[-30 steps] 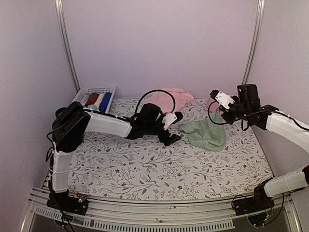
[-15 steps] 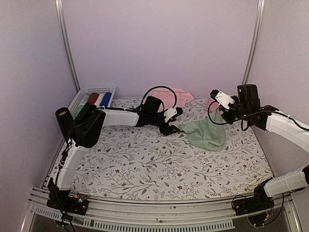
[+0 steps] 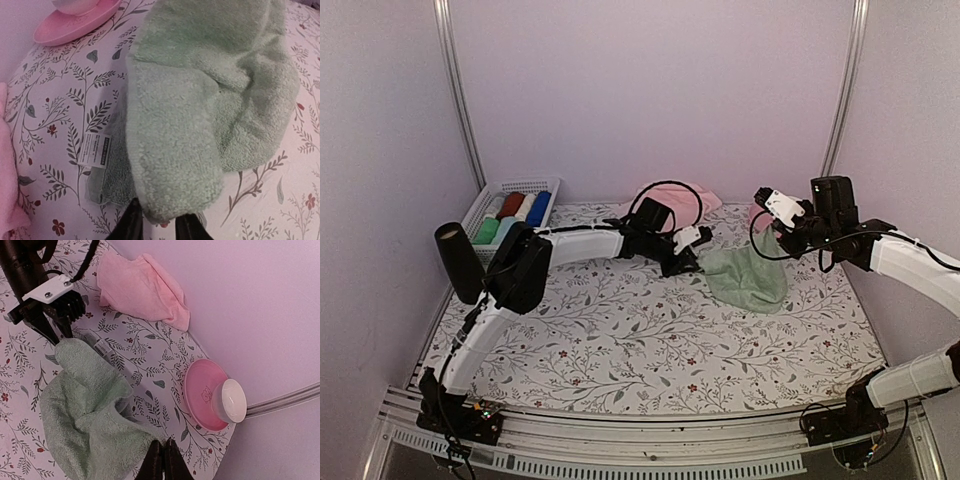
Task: Roll the towels
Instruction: Pick up the towel from the center of the board.
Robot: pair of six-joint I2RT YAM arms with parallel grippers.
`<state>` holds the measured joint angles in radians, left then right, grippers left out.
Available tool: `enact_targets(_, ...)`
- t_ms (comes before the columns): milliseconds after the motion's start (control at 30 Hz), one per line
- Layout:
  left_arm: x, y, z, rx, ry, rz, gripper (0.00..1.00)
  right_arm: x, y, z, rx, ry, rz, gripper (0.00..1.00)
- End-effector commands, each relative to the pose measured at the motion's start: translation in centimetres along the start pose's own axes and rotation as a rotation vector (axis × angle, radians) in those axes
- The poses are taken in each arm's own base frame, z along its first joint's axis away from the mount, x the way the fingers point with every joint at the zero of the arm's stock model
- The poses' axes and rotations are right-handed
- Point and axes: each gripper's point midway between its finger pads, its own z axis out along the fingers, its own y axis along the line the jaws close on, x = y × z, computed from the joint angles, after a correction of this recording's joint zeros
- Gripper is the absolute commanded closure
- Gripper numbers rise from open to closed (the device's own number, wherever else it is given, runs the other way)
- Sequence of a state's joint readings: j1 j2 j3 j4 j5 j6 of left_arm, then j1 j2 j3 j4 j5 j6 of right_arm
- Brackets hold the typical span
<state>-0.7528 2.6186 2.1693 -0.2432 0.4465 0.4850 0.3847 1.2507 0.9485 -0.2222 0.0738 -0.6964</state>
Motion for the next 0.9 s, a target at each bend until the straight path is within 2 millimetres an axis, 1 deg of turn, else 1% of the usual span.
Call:
enact_targets(0,0.2,-2.2,0.2,0.098,0.018,-0.005,0.89,-0.3,-0.5,-0.2,0.023,-0.02,0.019,0.98)
enact_targets(33,-0.2,-2.1,0.0,0.099,0.012,-0.007,0.98,-0.3,-0.7,-0.2,0.033,-0.018,0.021,0.98)
enact_targets(67,-0.5,-1.9,-0.2,0.089,0.012,-0.011,1.0,-0.3,-0.9,-0.2,0.045,-0.016,0.023,0.98)
enact_targets(133,-1.6,-0.6,-1.1,0.024,0.018,-0.047,1.0,-0.1,-1.6,-0.2,0.081,-0.005,0.028,0.98)
enact_targets(167,-2.1,0.6,-1.9,-0.033,0.025,-0.075,1.0,0.0,-1.9,-0.2,0.104,0.002,0.03,0.98)
enact_targets(233,-3.0,2.5,-4.2,-0.14,0.043,-0.136,1.0,0.1,-2.6,-0.1,0.141,0.007,0.033,0.98)
enact_targets(267,-4.5,3.5,-6.3,-0.207,0.03,-0.155,1.0,0.1,-2.8,-0.1,0.155,0.004,0.035,0.98)
enact_targets(300,-5.2,4.1,-8.0,-0.266,0.03,-0.162,1.0,0.0,-3.0,-0.2,0.166,0.002,0.037,0.98)
enact_targets(367,-6.3,4.3,-11.0,-0.362,0.031,-0.161,1.0,-0.1,-3.4,-0.4,0.185,-0.003,0.047,0.98)
enact_targets(400,-6.6,3.8,-12.2,-0.385,0.036,-0.159,1.0,-0.2,-3.7,-0.5,0.199,-0.005,0.052,0.98)
enact_targets(467,-7.9,2.1,-14.0,-0.419,0.043,-0.129,1.0,-0.1,-4.5,-0.8,0.248,-0.004,0.064,0.98)
enact_targets(500,-8.0,0.9,-14.3,-0.423,0.057,-0.114,1.0,-0.1,-5.0,-0.9,0.277,-0.002,0.068,0.98)
enact_targets(567,-9.1,-1.5,-14.5,-0.405,0.05,-0.09,1.0,0.0,-5.8,-1.1,0.32,0.0,0.073,0.98)
enact_targets(600,-9.5,-3.1,-14.0,-0.375,0.047,-0.092,1.0,0.0,-5.9,-1.2,0.328,0.0,0.072,0.98)
enact_targets(633,-9.6,-4.4,-13.2,-0.344,0.053,-0.099,1.0,0.1,-6.0,-1.2,0.332,0.002,0.072,0.98)
enact_targets(700,-8.9,-6.4,-11.4,-0.282,0.077,-0.127,1.0,0.2,-6.2,-1.3,0.342,0.0,0.076,0.98)
enact_targets(800,-7.3,-10.2,-7.9,-0.164,0.13,-0.141,1.0,0.4,-6.6,-1.3,0.36,0.004,0.085,0.98)
enact_targets(867,-6.2,-12.1,-6.1,-0.112,0.171,-0.141,1.0,0.7,-7.2,-1.4,0.384,0.014,0.096,0.98)
